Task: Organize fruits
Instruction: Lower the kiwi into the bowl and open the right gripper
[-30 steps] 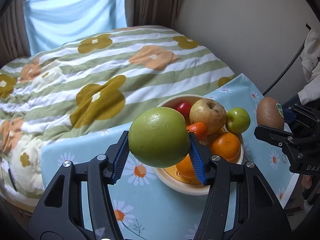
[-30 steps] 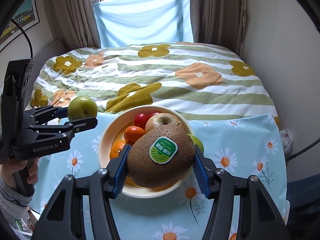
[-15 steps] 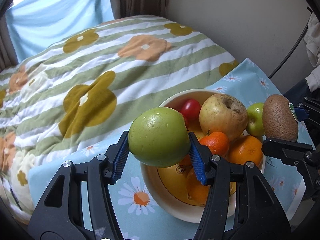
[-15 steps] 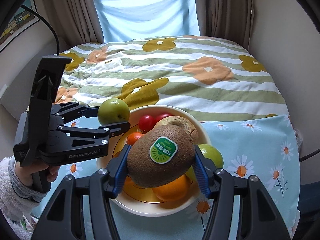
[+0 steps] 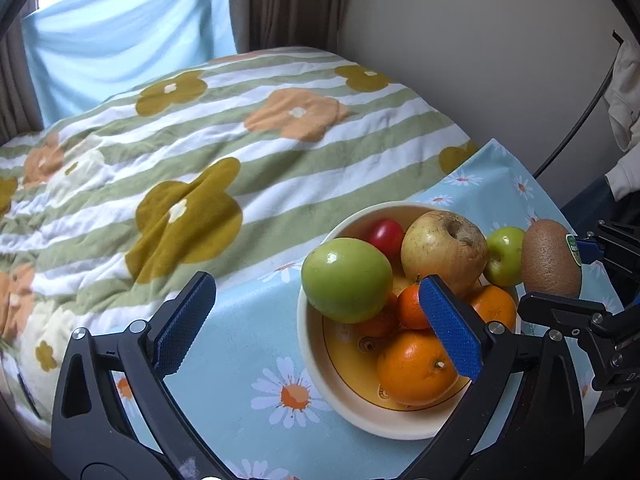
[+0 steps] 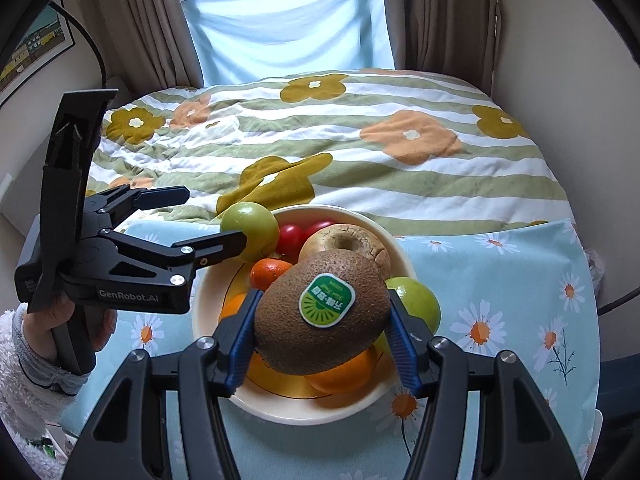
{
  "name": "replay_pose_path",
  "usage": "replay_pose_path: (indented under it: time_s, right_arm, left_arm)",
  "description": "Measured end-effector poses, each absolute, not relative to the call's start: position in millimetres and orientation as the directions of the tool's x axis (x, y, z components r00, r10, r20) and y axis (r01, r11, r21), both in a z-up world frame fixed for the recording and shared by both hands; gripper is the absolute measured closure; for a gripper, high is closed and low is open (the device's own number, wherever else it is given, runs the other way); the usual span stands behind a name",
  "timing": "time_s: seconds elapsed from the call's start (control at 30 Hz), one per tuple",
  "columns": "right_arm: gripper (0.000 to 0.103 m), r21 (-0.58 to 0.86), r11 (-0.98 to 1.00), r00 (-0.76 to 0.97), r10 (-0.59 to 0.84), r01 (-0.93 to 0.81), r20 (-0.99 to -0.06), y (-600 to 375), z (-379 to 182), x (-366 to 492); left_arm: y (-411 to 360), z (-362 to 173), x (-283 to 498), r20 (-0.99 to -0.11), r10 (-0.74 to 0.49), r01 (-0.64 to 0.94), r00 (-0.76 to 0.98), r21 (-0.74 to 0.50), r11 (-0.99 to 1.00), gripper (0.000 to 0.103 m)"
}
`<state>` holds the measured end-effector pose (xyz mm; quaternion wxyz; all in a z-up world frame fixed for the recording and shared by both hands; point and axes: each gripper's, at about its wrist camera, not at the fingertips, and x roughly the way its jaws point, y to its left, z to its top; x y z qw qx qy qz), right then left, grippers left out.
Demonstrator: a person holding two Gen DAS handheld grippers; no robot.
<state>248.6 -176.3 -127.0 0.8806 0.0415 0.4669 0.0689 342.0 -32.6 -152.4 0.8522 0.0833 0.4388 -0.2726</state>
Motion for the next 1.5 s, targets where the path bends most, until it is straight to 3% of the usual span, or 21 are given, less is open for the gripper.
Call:
replay_pose_path:
  time_s: [0.4,0.77,1.33,1.5]
  right_arm:
    - [0.048,0.12,0.984,0.56,0.175,-0.134,-0.81,-164,-122,235]
    - [0.048,0.063,0.975,0.559,0.175,-0.214,-0.811,-138,-152,223]
    - [0.048,0.011,0.984,0.606,0.12,-0.18,-0.786,-138,-169,248]
    - [0.035,0.014,0.99,0.603,0.097,-0.14,-0.792,-143,-170,247]
  left_arm:
    - [18,-143,309,-0.802,-0.321,0.426,0.504,-0.093,0.9,0.0]
    - [67,-150,262,-0.817,-0.284,0.323,0.501,-0.128,0.938,0.0]
    - [73,-159,260,-0.815,-0.3,0.312,0.496,-0.155,0.937,0.0]
    - [73,-160,261,-0.815,-0.301,0.313,0.495,-0.155,0.937,0.0]
